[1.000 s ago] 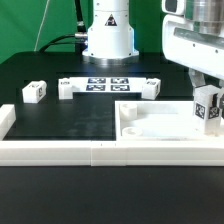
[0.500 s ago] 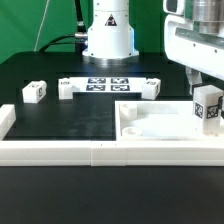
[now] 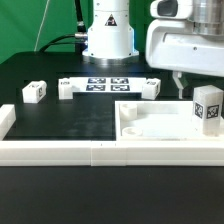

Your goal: Assemble one leg

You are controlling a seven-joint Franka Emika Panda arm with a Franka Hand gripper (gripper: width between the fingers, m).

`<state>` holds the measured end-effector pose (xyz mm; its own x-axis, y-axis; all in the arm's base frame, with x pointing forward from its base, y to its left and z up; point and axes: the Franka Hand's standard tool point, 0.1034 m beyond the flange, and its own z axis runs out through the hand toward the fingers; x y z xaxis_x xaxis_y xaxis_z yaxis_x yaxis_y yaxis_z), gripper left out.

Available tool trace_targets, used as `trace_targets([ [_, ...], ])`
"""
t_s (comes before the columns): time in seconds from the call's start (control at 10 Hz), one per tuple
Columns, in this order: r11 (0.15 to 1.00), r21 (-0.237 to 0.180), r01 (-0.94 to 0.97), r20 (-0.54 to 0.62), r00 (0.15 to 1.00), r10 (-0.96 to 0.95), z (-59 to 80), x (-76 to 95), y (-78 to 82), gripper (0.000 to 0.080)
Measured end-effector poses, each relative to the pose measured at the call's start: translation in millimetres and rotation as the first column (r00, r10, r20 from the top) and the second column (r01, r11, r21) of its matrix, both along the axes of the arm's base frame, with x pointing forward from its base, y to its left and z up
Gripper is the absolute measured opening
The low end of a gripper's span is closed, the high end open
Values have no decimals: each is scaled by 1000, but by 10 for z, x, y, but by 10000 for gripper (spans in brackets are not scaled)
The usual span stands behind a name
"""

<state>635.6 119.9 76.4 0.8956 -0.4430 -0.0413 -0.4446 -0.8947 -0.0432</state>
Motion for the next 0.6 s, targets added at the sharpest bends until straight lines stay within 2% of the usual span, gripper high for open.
trace_targets([
  [0.2,990,0,-142,9,990,142,-5,-2,10,649],
  [0.4,934,-1,-358,22,934,358,-5,-2,11,649],
  [0.5,915,-1,-402,24,915,402,-4,-1,11,649],
  [0.6,865,-5,-502,30,864,502,-5,0,0,649],
])
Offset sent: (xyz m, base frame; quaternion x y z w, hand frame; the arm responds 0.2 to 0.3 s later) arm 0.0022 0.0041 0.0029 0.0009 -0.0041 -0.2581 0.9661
